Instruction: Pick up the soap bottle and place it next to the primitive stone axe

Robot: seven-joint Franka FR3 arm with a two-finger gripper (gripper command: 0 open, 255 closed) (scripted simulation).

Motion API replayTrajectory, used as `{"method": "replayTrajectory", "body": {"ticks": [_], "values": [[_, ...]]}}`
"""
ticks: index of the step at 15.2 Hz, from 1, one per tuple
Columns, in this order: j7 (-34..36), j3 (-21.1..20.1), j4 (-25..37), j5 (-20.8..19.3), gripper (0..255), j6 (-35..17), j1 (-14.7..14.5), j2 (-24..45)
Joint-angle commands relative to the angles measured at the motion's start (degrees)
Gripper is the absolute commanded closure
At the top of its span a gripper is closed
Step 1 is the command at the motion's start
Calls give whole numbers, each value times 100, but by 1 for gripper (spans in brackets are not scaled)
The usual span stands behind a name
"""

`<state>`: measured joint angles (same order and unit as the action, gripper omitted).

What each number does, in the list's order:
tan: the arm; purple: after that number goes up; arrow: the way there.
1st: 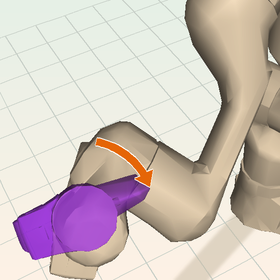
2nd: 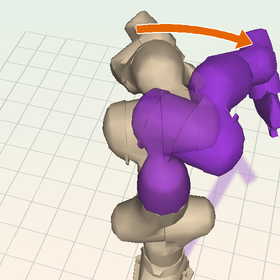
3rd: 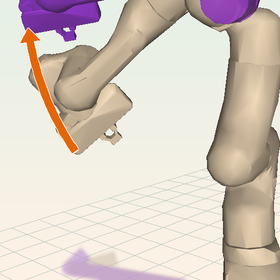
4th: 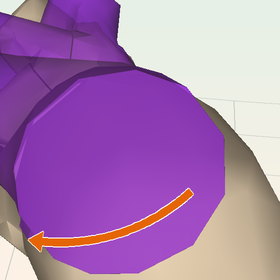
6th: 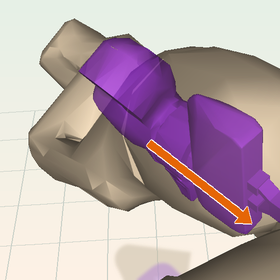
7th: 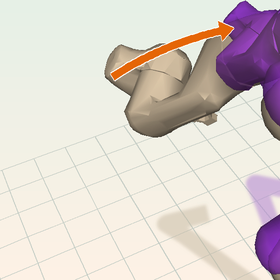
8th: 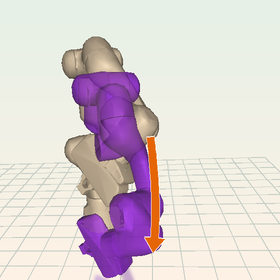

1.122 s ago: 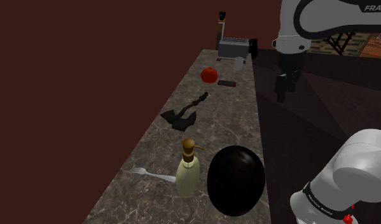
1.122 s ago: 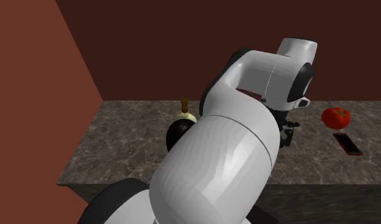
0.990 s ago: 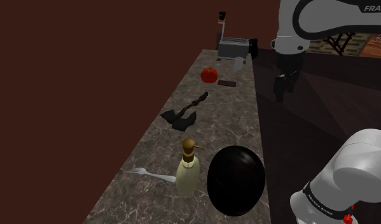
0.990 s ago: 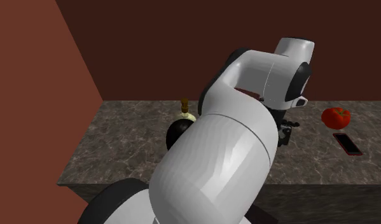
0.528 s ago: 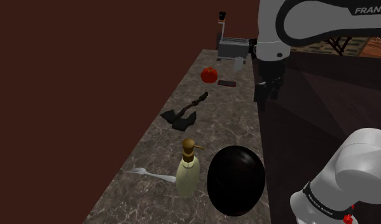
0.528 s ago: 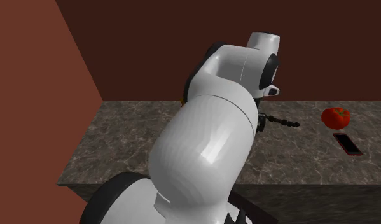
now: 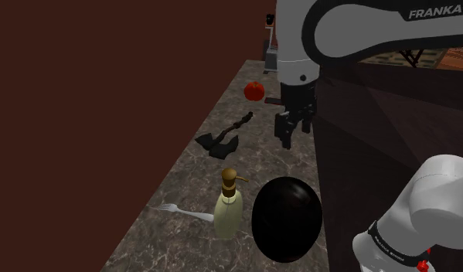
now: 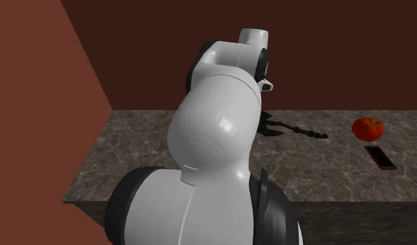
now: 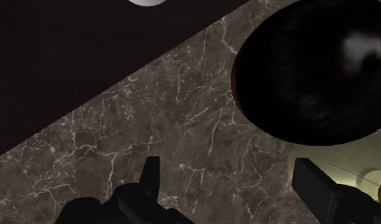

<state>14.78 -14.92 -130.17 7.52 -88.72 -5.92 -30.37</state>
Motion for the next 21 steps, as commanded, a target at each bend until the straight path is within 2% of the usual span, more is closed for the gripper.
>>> {"method": "replayTrajectory", "body": {"ticks": [1, 8, 15, 21], "values": [[270, -211, 204, 98, 0, -107, -51, 279], [1266, -946, 1111, 203, 0, -411, -218, 1373], [2336, -1578, 2310, -133, 0, -574, -442, 2707], [2305, -1586, 1797, -92, 0, -1036, -467, 2648]]}}
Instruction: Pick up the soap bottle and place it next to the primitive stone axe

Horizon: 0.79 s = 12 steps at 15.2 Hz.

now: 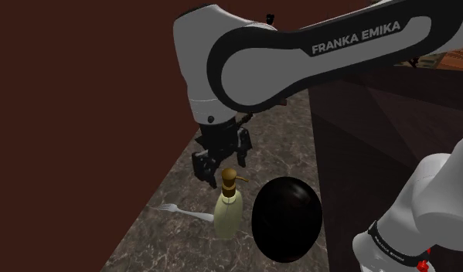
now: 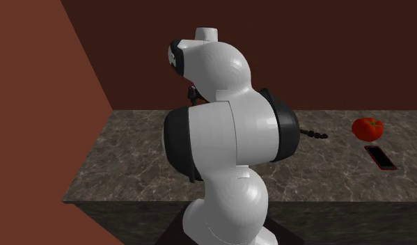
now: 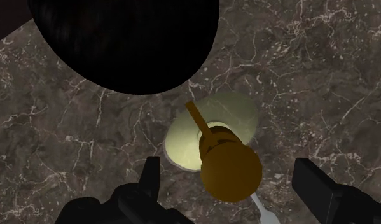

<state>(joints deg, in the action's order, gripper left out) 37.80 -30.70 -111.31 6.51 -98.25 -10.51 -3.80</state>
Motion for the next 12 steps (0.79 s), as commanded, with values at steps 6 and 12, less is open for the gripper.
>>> {"method": "replayTrajectory", "body": {"ticks": [6, 12], "values": [[-3, -13, -215, 17, 0, -204, -12, -16], [-2, -13, -213, 17, 255, -203, -12, -15]]}}
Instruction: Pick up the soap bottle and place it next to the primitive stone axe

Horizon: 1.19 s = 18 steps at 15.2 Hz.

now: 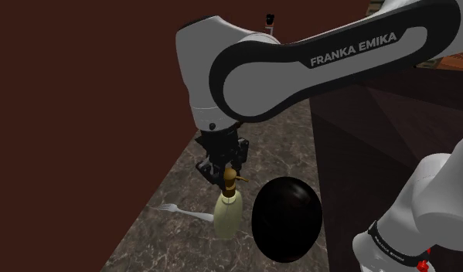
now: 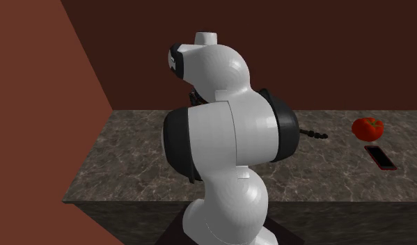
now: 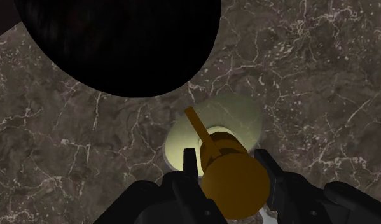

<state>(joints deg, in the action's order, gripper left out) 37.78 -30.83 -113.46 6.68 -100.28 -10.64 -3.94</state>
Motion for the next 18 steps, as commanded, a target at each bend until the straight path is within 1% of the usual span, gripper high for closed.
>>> {"method": "replayTrajectory", "body": {"ticks": [1, 7, 18], "values": [[0, 0, 1, 0, 255, 0, 0, -1], [0, 0, -1, 0, 255, -1, 0, -1], [31, 35, 770, 17, 255, 839, 22, -80]]}}
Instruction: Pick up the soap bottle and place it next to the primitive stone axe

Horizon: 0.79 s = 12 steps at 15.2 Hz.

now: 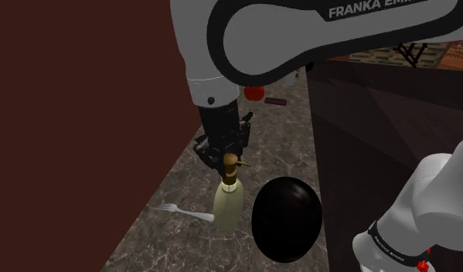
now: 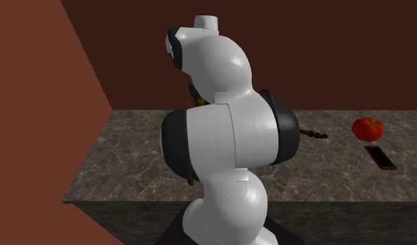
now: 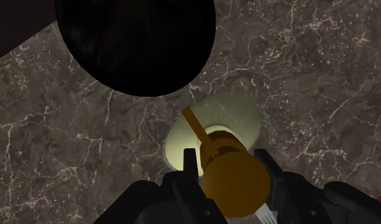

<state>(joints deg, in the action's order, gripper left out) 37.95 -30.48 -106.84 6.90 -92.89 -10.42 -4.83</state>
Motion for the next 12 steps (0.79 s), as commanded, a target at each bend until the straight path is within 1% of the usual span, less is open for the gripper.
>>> {"method": "replayTrajectory", "body": {"ticks": [1, 9, 12], "values": [[20, 1, 187, -7, 255, 177, 1, 10], [87, 5, 848, -38, 255, 780, 8, 73], [-141, 129, 1227, -265, 255, 858, 139, 442]]}}
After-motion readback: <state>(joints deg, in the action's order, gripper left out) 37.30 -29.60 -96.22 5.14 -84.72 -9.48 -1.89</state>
